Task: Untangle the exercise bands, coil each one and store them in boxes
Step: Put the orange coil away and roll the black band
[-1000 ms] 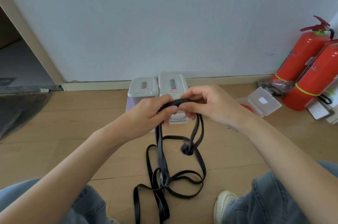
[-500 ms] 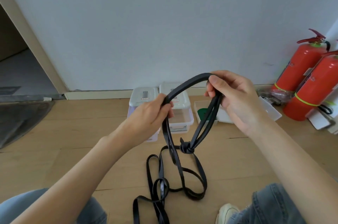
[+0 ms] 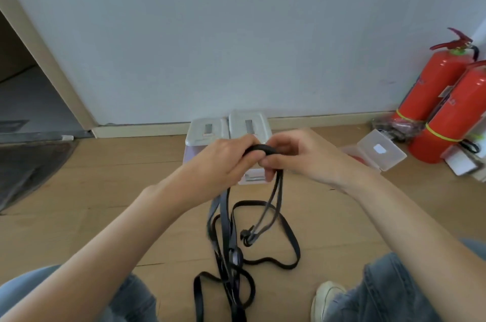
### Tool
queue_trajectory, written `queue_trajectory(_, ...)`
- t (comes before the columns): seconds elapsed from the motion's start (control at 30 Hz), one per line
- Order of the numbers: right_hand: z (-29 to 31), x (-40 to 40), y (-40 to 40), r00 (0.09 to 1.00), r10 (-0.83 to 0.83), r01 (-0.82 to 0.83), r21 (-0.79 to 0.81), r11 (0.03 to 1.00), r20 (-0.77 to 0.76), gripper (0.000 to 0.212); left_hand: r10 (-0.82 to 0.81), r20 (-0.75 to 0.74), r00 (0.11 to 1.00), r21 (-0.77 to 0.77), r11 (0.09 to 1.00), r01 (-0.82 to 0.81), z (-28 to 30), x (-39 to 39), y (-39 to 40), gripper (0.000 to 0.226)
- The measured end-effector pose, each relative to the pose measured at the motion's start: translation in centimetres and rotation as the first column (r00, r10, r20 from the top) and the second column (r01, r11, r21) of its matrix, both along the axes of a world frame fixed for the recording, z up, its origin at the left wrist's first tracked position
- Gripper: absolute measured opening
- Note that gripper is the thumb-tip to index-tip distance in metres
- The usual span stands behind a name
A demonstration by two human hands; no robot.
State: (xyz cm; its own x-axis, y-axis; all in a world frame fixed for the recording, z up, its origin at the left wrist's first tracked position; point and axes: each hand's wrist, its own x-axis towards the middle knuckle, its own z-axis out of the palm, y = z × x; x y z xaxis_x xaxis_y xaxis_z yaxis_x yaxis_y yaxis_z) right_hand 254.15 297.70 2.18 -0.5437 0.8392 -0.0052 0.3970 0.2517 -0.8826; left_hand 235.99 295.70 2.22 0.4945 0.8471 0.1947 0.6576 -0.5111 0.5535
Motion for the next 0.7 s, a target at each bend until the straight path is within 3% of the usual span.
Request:
queue_trajectory(0.07, 0.1, 0.1, 0.3, 0.997, -0.058, 0.056, 0.044, 0.997, 0.047, 0.009, 0.014, 0.003, 1.0, -0.026, 1.0, -0.014, -0.5, -0.5, 0.5, 0.013)
queue_trajectory(0.13, 0.4, 0.3, 0.4, 0.996, -0.058, 0.053, 0.066, 0.996, 0.071, 0.01, 0.027, -0.12, 0.992, -0.015, 0.999, -0.029, -1.5, -0.7, 0.7, 0.015)
queue_trajectory(0.2, 0.5, 0.5, 0.4, 0.999, -0.045, 0.045, 0.057, 0.997, -0.005, 0.009, 0.028, -0.267, 0.963, -0.024, 0.999, -0.036, -3.1, -0.6, 0.7, 0.015)
queue_trajectory(0.27, 0.5, 0.8, 0.3, 0.989, -0.05, 0.056, 0.036, 0.998, -0.14, 0.016, 0.013, -0.285, 0.958, -0.099, 0.994, -0.043, -4.6, -0.3, 0.4, 0.014)
queue_trajectory(0.33, 0.5, 1.3, 0.3, 0.965, -0.086, 0.096, 0.03, 0.995, -0.249, 0.025, 0.011, -0.207, 0.978, -0.215, 0.975, -0.056, -5.5, -0.1, 0.0, 0.016)
queue_trajectory(0.43, 0.8, 2.3, 0.6, 0.881, -0.152, 0.174, 0.007, 0.985, -0.447, 0.015, 0.073, -0.012, 0.997, -0.256, 0.964, -0.074, -4.9, -0.5, -0.2, 0.013)
queue_trajectory(0.53, 1.1, 3.5, 1.0, 0.769, -0.193, 0.205, -0.051, 0.977, -0.61, 0.012, 0.148, 0.397, 0.906, -0.163, 0.983, -0.089, -1.4, -1.3, 0.0, 0.012)
queue_trajectory(0.6, 1.3, 3.8, 1.0, 0.84, -0.165, 0.168, -0.041, 0.985, -0.517, 0.013, 0.05, 0.612, 0.789, -0.02, 0.999, -0.047, 1.3, -2.2, 0.0, 0.011)
queue_trajectory(0.67, 1.0, 3.7, 1.0, 0.971, -0.076, 0.073, -0.023, 0.997, -0.226, 0.015, -0.044, 0.655, 0.754, 0.035, 0.999, 0.028, 2.6, -2.7, -0.1, 0.012)
queue_trajectory(0.7, 0.7, 3.5, 1.0, 0.999, -0.014, 0.013, -0.031, 0.999, -0.048, 0.012, -0.049, 0.623, 0.781, -0.002, 0.998, 0.064, 2.6, -2.7, -0.2, 0.011)
